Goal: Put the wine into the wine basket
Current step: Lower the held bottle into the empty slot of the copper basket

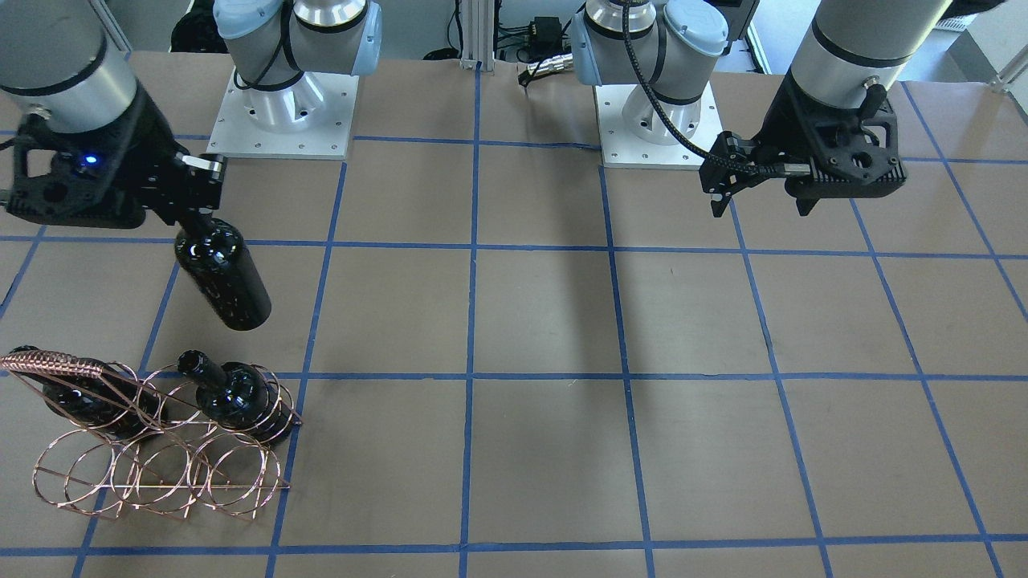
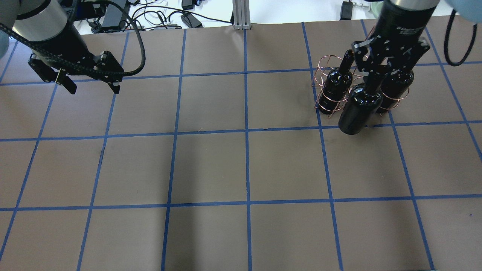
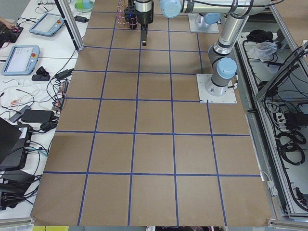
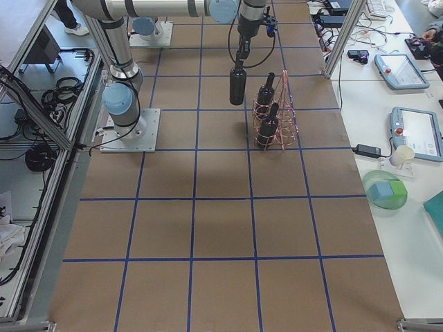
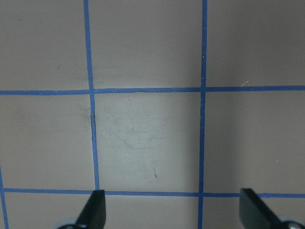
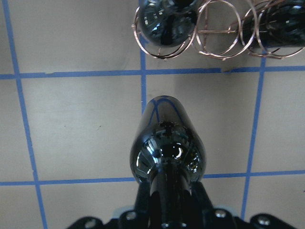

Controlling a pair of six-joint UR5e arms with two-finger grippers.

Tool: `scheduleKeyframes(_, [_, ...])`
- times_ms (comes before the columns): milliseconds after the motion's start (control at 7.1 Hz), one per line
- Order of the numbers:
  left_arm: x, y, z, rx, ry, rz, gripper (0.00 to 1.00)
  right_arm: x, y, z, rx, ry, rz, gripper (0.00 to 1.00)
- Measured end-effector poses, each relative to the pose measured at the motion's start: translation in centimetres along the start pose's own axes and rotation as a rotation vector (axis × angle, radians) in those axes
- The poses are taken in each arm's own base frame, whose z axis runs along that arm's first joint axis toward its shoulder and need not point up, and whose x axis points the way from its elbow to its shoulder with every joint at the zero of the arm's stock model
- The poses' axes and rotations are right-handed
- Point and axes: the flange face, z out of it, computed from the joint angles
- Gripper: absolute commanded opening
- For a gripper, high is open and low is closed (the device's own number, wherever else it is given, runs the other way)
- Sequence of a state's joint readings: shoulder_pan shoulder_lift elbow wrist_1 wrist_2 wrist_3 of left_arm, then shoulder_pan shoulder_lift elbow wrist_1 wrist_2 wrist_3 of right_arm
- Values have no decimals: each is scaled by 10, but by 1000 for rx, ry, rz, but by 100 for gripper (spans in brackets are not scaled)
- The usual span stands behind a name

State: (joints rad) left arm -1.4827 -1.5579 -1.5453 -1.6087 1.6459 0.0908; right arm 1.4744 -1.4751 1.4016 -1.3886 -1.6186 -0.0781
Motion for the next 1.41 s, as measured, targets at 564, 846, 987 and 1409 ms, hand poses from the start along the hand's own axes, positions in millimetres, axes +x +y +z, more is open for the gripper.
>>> scheduleKeyframes(564, [40,16,-16,34,95,32,100,25,-53,-29,43,-3,-15,11])
scheduleKeyframes(846, [50,20,-18,35,90,44,100,37,-78,-24,71,2,-48,11])
scheduleKeyframes(987, [50,21,-19,35,81,45,100,41,-87,-18,76,3,-64,11])
scheduleKeyframes(1409, [47,22,-17,29,48,46,100,44,-99,-7,79,5,-99,10])
